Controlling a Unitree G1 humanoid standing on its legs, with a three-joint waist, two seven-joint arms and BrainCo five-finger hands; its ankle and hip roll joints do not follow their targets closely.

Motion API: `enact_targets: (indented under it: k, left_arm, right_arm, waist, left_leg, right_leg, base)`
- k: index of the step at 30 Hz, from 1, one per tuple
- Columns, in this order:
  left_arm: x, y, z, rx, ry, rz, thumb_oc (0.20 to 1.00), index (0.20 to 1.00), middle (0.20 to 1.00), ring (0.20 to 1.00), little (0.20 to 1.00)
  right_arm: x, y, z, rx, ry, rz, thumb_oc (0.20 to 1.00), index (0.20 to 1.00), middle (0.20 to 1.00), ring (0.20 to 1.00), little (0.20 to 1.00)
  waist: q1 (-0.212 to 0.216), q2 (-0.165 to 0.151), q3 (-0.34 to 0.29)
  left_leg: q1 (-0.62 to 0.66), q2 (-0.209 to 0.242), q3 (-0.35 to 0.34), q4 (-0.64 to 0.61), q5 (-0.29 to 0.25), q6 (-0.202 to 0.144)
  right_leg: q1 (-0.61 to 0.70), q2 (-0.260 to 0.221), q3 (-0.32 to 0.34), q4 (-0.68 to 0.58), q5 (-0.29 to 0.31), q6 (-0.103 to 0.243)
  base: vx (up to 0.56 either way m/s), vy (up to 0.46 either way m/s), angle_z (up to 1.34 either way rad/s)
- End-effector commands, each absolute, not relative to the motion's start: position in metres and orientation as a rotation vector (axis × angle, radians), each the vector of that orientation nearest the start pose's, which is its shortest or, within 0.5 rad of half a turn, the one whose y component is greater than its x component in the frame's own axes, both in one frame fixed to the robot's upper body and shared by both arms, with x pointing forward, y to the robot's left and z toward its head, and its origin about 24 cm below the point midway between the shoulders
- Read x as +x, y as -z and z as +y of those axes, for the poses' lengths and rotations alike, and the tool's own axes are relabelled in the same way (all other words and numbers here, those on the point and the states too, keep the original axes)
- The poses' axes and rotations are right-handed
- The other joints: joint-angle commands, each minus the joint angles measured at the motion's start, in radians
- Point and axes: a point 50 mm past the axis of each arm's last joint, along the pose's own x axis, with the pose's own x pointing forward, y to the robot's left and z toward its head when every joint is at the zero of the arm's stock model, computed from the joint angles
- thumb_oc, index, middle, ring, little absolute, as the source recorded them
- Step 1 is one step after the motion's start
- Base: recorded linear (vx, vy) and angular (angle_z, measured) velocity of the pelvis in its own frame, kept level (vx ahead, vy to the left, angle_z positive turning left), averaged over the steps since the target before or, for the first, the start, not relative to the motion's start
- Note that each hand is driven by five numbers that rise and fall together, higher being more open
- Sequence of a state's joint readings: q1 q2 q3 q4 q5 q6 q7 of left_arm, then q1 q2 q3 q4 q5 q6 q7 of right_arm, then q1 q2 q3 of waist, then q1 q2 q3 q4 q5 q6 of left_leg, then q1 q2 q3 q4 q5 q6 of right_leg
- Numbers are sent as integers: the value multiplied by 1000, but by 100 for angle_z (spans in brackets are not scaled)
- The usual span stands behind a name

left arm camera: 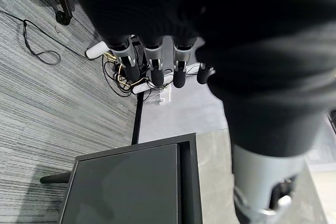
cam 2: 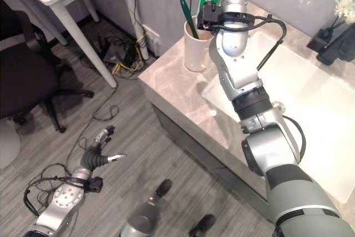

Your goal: Put brush and paste in cup on sink, flatten towel.

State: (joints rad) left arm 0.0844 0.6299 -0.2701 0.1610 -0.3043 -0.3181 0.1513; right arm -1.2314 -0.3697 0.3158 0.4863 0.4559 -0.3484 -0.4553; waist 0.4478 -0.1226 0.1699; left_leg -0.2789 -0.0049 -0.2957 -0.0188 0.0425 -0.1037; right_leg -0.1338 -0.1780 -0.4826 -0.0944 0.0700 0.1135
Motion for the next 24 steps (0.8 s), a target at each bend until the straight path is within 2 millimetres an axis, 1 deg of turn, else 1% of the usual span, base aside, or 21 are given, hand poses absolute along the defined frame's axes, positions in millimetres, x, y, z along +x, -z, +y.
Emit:
enact_targets:
  k: [1, 7, 15, 20, 24]
  left_arm:
    - [229, -34, 226, 344, 112, -45, 1000, 1000, 1000, 1000, 1000]
    - [231, -33, 224, 342, 106, -44, 1000, 1000, 1000, 1000, 1000]
    - [231, -32, 223, 335, 107, -43, 1000, 1000, 1000, 1000, 1000]
    - [232, -32, 222, 335, 111, -46, 1000, 1000, 1000, 1000, 1000]
    - [232, -31, 222, 335, 108, -44, 1000, 1000, 1000, 1000, 1000]
  right_arm:
    - [333, -386, -111, 128, -20, -1132, 200, 200, 200, 200, 200]
    - [336, -377, -105, 151, -41, -1105, 200, 200, 200, 200, 200]
    - [340, -370, -98, 131, -54, -1081, 200, 200, 200, 200, 200]
    - [349, -355, -96, 125, -53, -1017, 200, 200, 200, 200, 200]
    - [354, -348, -95, 115, -52, -982, 200, 200, 200, 200, 200]
  waist:
    - [13, -17, -22]
    - [12, -20, -16]
    - [17, -28, -13]
    - [22, -35, -4]
    - [21, -35, -4]
  left_leg:
    - [17, -60, -3, -68, 62, 50]
    - [11, -61, -7, -68, 63, 51]
    - [4, -61, -10, -68, 63, 50]
    - [-1, -60, -12, -68, 63, 51]
    - [0, -59, -14, -68, 62, 51]
  right_leg:
    - [162, -77, 24, 9, 50, 103]
    - [160, -77, 19, 8, 51, 102]
    - [158, -74, 11, 7, 51, 105]
    - [151, -71, 13, 7, 53, 104]
    - [150, -72, 14, 7, 54, 105]
  base:
    - [0, 0, 0]
    - [0, 0, 0]
    - [0, 0, 0]
    - [0, 0, 0]
    - [0, 3, 3]
